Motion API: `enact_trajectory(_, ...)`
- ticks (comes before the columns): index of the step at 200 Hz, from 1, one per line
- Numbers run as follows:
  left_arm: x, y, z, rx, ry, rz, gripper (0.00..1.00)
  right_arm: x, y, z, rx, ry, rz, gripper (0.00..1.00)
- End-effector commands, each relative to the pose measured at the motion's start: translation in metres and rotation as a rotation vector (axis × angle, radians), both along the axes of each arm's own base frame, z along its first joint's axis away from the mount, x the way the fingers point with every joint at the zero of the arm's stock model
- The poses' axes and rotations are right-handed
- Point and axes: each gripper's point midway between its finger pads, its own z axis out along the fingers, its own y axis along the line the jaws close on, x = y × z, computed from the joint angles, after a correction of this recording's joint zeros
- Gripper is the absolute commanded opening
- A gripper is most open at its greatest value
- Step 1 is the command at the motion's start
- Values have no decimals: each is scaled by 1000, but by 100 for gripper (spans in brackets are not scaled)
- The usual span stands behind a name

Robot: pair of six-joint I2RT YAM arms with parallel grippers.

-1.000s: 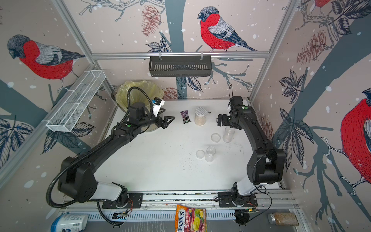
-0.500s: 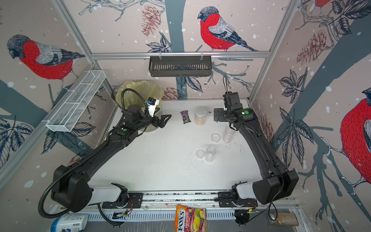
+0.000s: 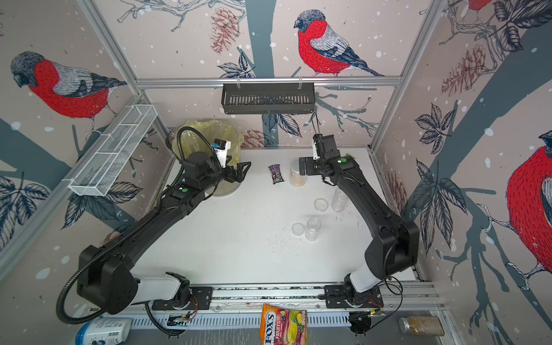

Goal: Empty moldy rice from jars
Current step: Pick up the jar from the center of the board.

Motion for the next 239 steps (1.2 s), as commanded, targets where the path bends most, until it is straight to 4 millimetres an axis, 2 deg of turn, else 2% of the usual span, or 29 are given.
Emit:
enact_trajectory(1, -3, 8, -2, 46, -18, 25, 99, 28, 6, -1, 4, -58, -48, 100)
enact_trajectory(33, -17, 10, 2, 43, -72, -2, 99, 50, 19, -34, -37, -51, -46, 100)
enact_trajectory(46, -19, 13, 10, 29, -91, 12, 99, 56, 24, -48, -52, -30, -43, 100)
enact_trajectory(50, -20, 14, 0, 37, -69, 16, 99, 58, 26, -51, -57, -25, -44, 100)
enact_trajectory(70, -18, 16, -7, 34, -34, 37, 99, 65, 32, -67, -72, -8, -48, 100)
enact_trajectory(94, -22, 12, -10, 26, -21, 10, 99, 72, 27, -83, -153, 4, -91, 100)
enact_trajectory(136, -30, 8, -3, 9, -59, -24, 99, 80, 29, -99, -177, 13, -78, 100)
enact_trajectory(176, -27, 8, -10, 15, -37, -24, 99, 87, 39, -106, -158, 12, -45, 100)
enact_trajectory(239, -29, 6, -13, -4, -39, -35, 99, 94, 43, -118, -140, 25, -34, 100)
